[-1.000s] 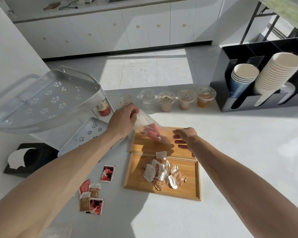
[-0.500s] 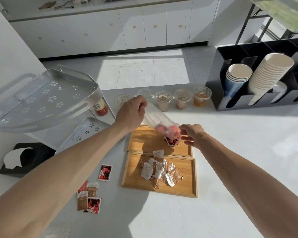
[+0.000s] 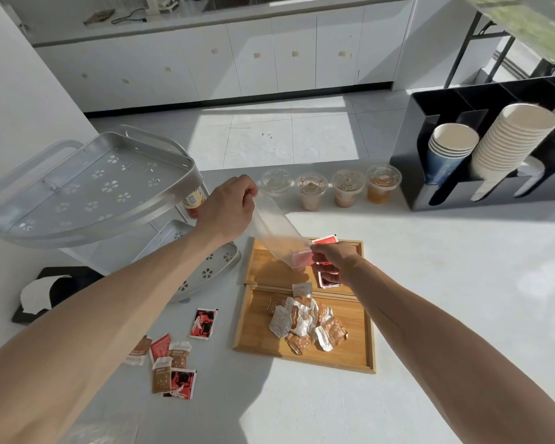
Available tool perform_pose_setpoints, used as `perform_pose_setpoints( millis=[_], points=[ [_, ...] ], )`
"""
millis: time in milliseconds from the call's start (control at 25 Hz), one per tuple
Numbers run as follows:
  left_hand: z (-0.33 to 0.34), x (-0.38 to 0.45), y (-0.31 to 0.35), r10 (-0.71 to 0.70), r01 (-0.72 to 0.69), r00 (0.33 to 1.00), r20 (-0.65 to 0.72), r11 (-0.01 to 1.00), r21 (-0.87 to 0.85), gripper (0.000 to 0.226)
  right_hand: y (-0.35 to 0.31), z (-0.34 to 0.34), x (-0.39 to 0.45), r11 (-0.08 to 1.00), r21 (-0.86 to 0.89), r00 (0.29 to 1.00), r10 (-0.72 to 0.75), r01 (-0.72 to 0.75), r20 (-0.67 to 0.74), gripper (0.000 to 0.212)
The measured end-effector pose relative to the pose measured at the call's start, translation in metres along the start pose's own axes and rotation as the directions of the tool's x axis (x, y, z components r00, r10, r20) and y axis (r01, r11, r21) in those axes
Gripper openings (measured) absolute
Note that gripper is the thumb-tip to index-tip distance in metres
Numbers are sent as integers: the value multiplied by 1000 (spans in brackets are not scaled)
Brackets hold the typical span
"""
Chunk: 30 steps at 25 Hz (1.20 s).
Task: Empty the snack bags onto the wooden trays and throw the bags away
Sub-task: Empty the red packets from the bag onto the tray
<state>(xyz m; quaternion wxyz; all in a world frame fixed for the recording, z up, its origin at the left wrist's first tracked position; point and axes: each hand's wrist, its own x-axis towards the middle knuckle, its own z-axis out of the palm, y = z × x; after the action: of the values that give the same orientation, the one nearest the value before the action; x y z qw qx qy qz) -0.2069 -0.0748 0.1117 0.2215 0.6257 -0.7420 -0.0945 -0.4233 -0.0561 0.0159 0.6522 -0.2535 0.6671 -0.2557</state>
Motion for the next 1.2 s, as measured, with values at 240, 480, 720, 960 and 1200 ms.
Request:
perform_pose_setpoints(
  millis=[240,480,720,960,1200],
  points=[
    [-9,-8,-5,-9,11,999,-33,999,35,18,-5,7,-6,999,-15,999,-40,40,0,16],
    [-21,-44,-14,-222,206,972,-76,962,-179,19,-2,-6,-33,985,52,986,-166,165,30,27],
    [-54,-123,-43,-424,382,904,55,743,-550,8,17,22,-91,903,-128,912,-410,410,28,30],
    [-96,-221,-106,-527,488,839,133,623,-611,4,56,98,-134,842,-260,881,-440,473,176,11],
    [-120,-317,-178,-682,608,721,123,537,-584,11,108,196,-148,875,-259,885,-311,409,346,9]
  ],
)
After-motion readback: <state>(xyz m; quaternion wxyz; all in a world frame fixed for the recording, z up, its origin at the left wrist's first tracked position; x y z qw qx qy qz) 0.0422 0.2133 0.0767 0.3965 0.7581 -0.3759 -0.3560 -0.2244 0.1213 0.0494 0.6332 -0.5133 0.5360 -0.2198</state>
